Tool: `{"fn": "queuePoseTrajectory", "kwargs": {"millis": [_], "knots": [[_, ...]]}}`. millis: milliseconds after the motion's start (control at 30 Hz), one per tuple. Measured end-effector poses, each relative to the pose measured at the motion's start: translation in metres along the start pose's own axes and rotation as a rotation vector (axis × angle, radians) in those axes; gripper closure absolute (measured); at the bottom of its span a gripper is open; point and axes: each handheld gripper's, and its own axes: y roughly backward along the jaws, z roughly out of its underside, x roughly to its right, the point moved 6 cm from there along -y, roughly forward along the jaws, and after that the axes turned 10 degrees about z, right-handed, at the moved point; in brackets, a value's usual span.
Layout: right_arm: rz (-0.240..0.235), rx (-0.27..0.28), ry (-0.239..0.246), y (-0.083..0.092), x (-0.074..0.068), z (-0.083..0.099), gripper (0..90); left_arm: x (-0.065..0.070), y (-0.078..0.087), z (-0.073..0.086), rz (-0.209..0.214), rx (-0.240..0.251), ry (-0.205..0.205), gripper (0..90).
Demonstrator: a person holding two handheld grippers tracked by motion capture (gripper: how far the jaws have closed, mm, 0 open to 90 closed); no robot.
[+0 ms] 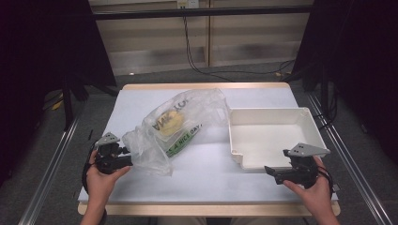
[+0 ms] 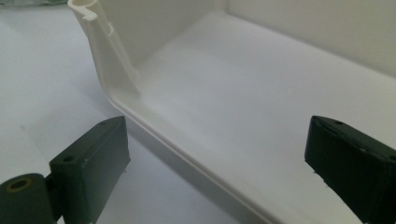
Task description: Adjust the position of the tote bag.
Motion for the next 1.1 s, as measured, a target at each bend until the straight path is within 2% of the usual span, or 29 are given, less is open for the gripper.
{"fn": "queuePoseTrajectory", "kwargs": {"millis": [67, 100, 200, 267, 300, 333, 400, 500, 533, 567, 633, 767, 867, 933, 1000, 1067, 1100], "knots": [[0.004, -0.001, -0.004, 0.001, 0.001, 0.002, 6.1, -0.001, 0.000, -0.002, -0.010, -0.012, -0.028, 63.1], [0.006, 0.000, -0.010, 0.002, 0.002, 0.002, 6.2, -0.002, 0.000, -0.003, -0.004, -0.007, -0.024, 68.5], [0.008, 0.004, -0.016, 0.004, 0.003, 0.003, 6.3, -0.008, 0.002, -0.006, -0.016, 0.004, -0.024, 77.0], [0.018, 0.008, -0.016, 0.006, 0.004, 0.003, 6.3, -0.010, 0.002, -0.008, 0.017, 0.017, -0.003, 85.1], [0.018, 0.010, -0.017, 0.006, 0.004, 0.004, 6.2, -0.011, 0.004, -0.009, 0.006, 0.008, -0.013, 86.9], [0.019, 0.005, -0.018, 0.006, 0.003, 0.004, 6.2, -0.012, 0.005, -0.010, 0.017, -0.003, -0.025, 90.0], [0.017, 0.002, -0.012, 0.006, 0.003, 0.005, 6.3, -0.016, 0.008, -0.013, -0.001, 0.000, -0.036, 90.0], [0.017, -0.002, -0.004, 0.005, 0.001, 0.004, 6.3, -0.019, 0.010, -0.016, -0.003, -0.010, -0.048, 90.0], [0.013, -0.006, -0.006, 0.005, 0.001, 0.003, 6.3, -0.023, 0.009, -0.018, -0.004, -0.031, -0.069, 90.0], [0.010, -0.005, -0.005, 0.004, 0.000, 0.002, 6.3, -0.025, 0.009, -0.019, -0.019, -0.031, -0.074, 90.0], [0.002, -0.006, 0.004, 0.002, -0.001, -0.002, 6.4, -0.028, 0.008, -0.022, -0.020, -0.038, -0.084, 90.0], [-0.016, -0.012, 0.007, -0.004, -0.004, -0.010, 6.7, -0.036, 0.004, -0.028, -0.039, -0.018, -0.085, 90.0], [-0.022, -0.014, 0.009, -0.010, -0.004, -0.020, 7.2, -0.032, 0.001, -0.029, -0.033, -0.026, -0.089, 90.0], [-0.039, -0.006, 0.004, -0.015, -0.005, -0.030, 8.6, -0.031, 0.002, -0.028, -0.046, -0.043, -0.112, 90.0], [-0.062, -0.001, 0.007, -0.019, -0.008, -0.042, 8.7, -0.030, 0.003, -0.027, -0.046, -0.036, -0.102, 90.0], [-0.064, 0.007, 0.028, -0.025, -0.012, -0.056, 8.7, -0.029, 0.005, -0.026, -0.047, -0.036, -0.108, 90.0], [-0.072, 0.008, 0.023, -0.029, -0.015, -0.064, 8.7, -0.028, 0.005, -0.025, -0.046, -0.040, -0.109, 90.0]]}}
